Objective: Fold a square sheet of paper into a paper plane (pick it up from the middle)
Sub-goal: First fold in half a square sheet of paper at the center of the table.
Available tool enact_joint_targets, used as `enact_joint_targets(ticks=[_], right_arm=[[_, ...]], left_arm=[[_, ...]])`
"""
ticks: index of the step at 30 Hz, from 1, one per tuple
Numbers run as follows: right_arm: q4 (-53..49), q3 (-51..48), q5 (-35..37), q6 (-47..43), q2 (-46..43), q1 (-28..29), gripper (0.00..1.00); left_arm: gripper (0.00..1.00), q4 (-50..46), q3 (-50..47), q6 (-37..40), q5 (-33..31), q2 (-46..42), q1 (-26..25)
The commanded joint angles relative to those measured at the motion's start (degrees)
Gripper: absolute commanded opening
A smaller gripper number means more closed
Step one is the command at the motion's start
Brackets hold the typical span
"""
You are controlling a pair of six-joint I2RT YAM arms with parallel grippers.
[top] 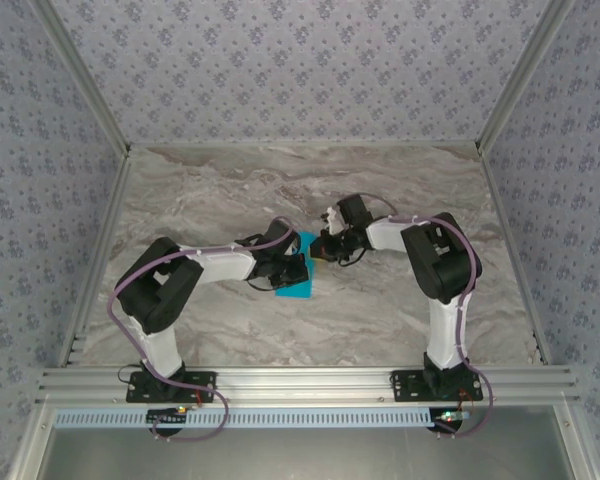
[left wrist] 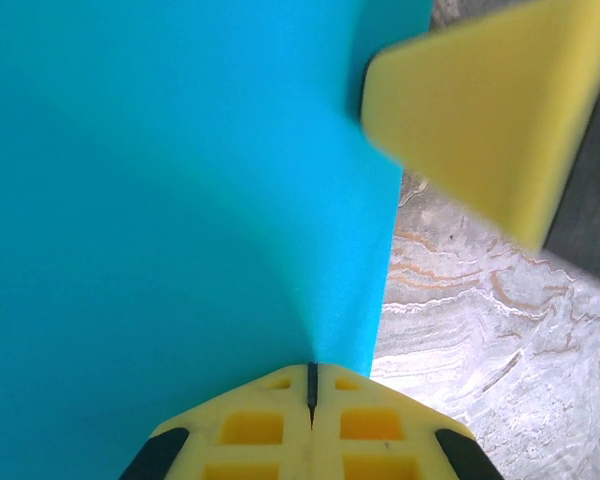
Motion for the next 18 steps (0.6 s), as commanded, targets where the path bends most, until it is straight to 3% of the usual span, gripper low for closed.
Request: enact_joint_targets(ticks=[1, 10, 18], right_arm=[[-1.35, 3.33, 5.91, -1.45, 3.53, -3.49, 0.0], [-6.27, 13.2, 10.35, -0.32, 6.34, -5.65, 0.0], [-5.86, 7.15, 6.2, -2.09, -2.81, -2.07, 0.0]], left_arm=[[0.0, -8.88, -2.57, -1.06, -0.87, 1.41, -0.38], [0.0, -8.32, -3.47, -1.07, -0.59, 0.41, -0.53], [0.0, -7.4, -1.09, 0.59, -0.49, 0.61, -0.5]])
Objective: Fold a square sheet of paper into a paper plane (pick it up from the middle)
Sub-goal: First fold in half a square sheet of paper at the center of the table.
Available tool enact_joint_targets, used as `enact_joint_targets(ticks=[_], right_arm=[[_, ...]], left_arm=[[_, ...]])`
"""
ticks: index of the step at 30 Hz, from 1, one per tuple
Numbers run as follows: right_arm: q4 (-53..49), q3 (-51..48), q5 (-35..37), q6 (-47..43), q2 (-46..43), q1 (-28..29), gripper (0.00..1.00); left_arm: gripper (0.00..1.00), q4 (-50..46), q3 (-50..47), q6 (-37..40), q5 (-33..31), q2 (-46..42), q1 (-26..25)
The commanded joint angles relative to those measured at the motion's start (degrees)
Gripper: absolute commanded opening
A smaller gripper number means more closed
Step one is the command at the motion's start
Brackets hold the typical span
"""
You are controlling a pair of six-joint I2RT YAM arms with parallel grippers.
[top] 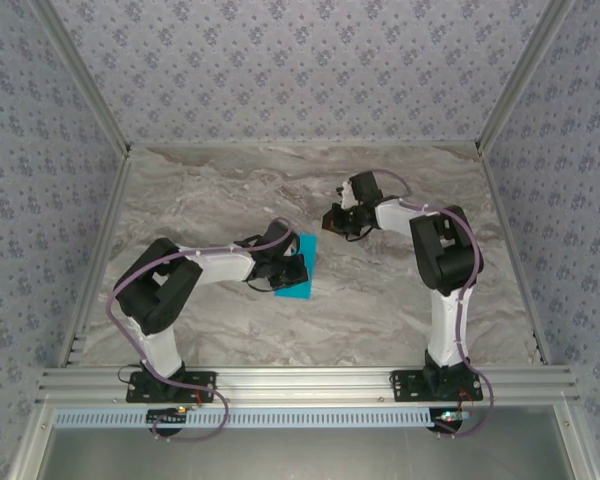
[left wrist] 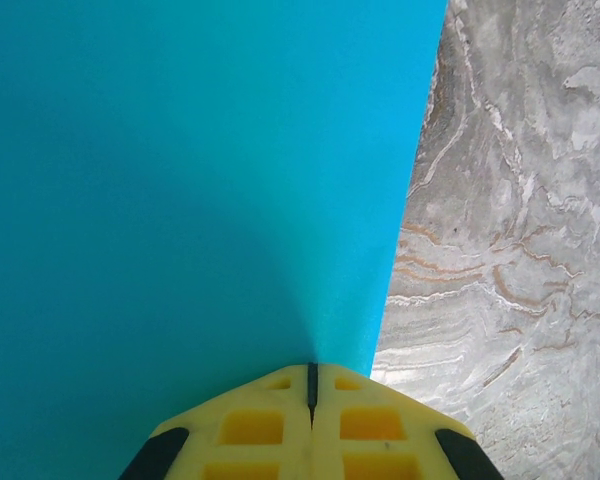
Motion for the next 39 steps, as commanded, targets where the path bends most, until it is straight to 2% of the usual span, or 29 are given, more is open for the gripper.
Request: enact_joint_targets(ticks=[1, 5, 9, 16, 21, 26, 33, 39], right_arm=[[-1.7, -2.52, -2.31, -1.93, -3.75, 3.11, 0.0], [-1.18, -4.05, -2.74, -1.37, -2.36, 6.01, 0.0], [0.36, -4.5, -2.92, -0.48, 0.49, 6.17, 0.0], [1.29, -2.75, -1.52, -1.09, 4.33, 2.76, 0.0], [-0.32, 2.47, 1.33, -2.78, 6.25, -0.39, 0.0], [-3.43, 6.62, 2.1, -3.51, 5.82, -0.49, 0.0], [-2.26, -1.81, 0.25, -1.52, -2.96, 3.97, 0.0], [0.67, -7.36, -1.83, 1.44, -2.72, 7.15, 0.0]], left_arm=[[0.0, -7.99, -0.09, 1.02, -0.84, 1.14, -0.56], [0.0, -7.93, 0.21, 0.83, -0.95, 1.24, -0.48], [0.0, -8.71, -0.19, 0.69, -1.13, 1.24, -0.48], [0.0, -9.33, -0.92, 0.17, -0.86, 1.59, -0.48], [0.0, -9.13, -2.04, 0.06, -0.6, 1.16, -0.49], [0.0, -9.0, -2.08, 0.43, -0.79, 0.47, -0.49], [0.0, -7.39, -0.62, 1.6, -0.51, 0.01, -0.49], [0.0, -6.42, 1.56, 3.75, -0.36, -1.37, -0.49]])
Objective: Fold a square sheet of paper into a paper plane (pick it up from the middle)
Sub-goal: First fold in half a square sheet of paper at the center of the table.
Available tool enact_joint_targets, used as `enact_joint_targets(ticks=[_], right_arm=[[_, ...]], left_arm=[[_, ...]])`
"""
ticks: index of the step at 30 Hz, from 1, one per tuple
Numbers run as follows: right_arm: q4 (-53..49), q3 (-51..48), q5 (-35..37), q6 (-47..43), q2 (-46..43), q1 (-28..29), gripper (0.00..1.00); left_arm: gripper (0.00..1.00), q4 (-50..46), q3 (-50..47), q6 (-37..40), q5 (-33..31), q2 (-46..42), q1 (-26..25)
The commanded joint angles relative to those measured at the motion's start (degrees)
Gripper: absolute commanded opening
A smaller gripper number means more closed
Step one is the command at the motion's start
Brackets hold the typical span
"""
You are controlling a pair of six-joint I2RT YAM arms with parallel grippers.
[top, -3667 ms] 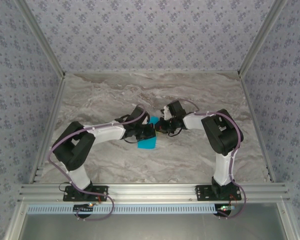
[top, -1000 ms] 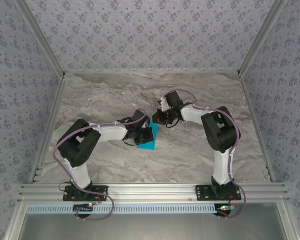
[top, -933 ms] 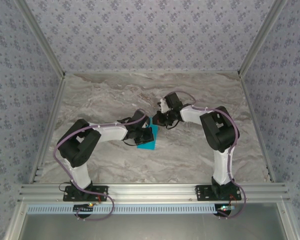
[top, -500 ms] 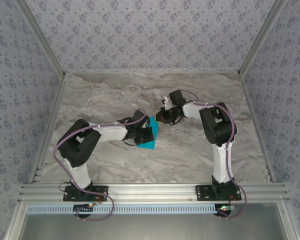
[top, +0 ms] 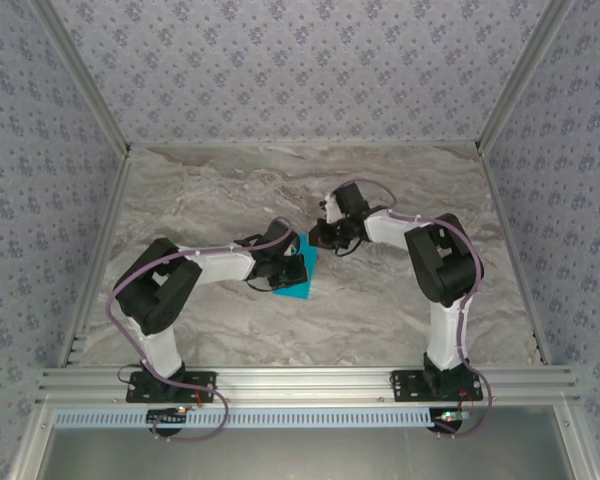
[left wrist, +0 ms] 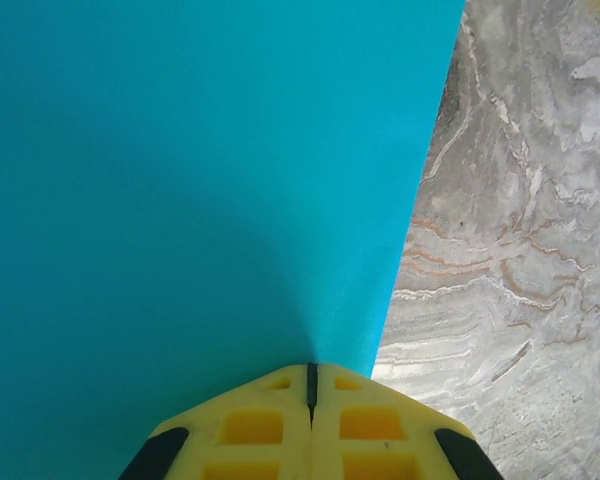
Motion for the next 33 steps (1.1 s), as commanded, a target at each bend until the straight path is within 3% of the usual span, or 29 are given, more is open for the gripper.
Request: enact_joint_targets(ticks=[1, 5, 14, 33], right_arm=[[0.49, -1.98, -0.91, 1.79, 0.98, 0.34, 0.0], [-0.8, -0.7, -1.32, 0.39, 3.25, -0.08, 0.0], [-3.87, 1.98, -2.6, -3.41, 5.31, -0.61, 0.0], [-3.78, 0.97, -2.82, -2.54, 5.37, -0.15, 0.0]], left_arm=[[0.0, -4.71, 1.16, 2.54, 0.03, -1.52, -0.49], [0.0, -3.2, 2.78, 4.78, 0.91, -2.85, -0.15], [0.0, 10.45, 0.4, 7.21, 8.24, -3.14, 2.54], [0.0, 17.21, -0.82, 6.86, 10.6, 4.5, 3.08]])
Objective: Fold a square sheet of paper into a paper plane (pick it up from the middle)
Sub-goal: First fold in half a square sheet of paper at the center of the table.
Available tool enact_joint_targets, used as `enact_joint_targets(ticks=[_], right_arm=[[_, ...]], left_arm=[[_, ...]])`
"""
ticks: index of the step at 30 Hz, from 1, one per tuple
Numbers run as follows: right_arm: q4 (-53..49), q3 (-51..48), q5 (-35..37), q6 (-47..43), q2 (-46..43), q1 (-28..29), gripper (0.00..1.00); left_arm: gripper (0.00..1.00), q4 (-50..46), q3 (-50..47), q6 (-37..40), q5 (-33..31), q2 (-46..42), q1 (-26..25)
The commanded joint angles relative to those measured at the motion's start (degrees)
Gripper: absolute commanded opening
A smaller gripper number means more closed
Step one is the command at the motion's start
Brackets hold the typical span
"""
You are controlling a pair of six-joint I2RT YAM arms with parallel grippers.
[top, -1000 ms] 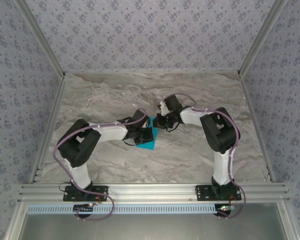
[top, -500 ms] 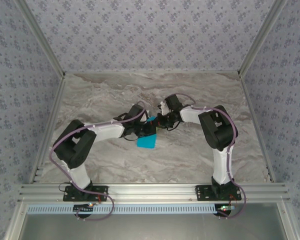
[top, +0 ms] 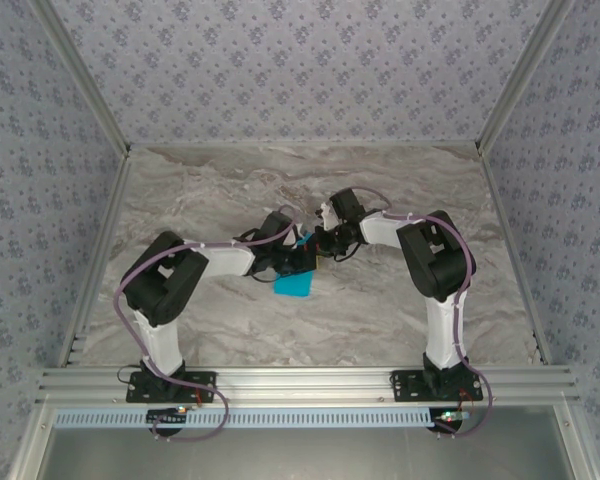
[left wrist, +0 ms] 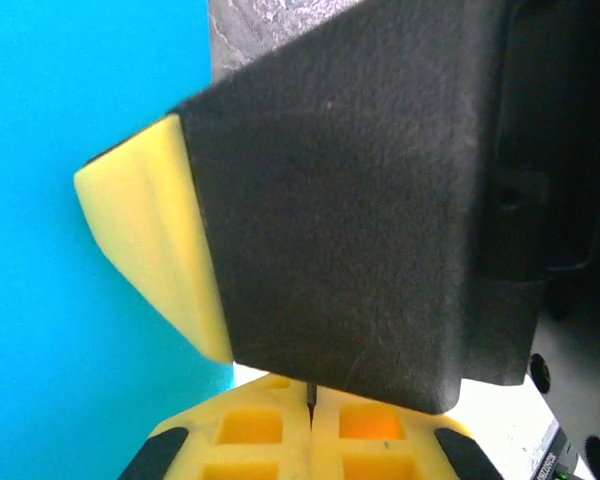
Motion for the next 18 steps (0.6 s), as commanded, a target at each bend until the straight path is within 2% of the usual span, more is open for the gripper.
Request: enact_joint_targets(ticks=[1, 10, 18], right_arm=[[-2.26, -0.22, 0.59, -0.6, 1.88, 0.02, 0.0], [-2.41, -0.11, 0.9, 0.11, 2.19, -0.08, 0.0], [-3.18, -0.11, 1.41, 0.24, 2.58, -0.4, 0.0]], left_arm=[[0.0, 2.07, -1.59, 0.75, 0.94, 1.07, 0.13], [0.0, 3.14, -4.92, 0.57, 1.92, 0.27, -0.21], [0.0, -1.22, -5.12, 3.56, 1.11, -1.23, -2.62]])
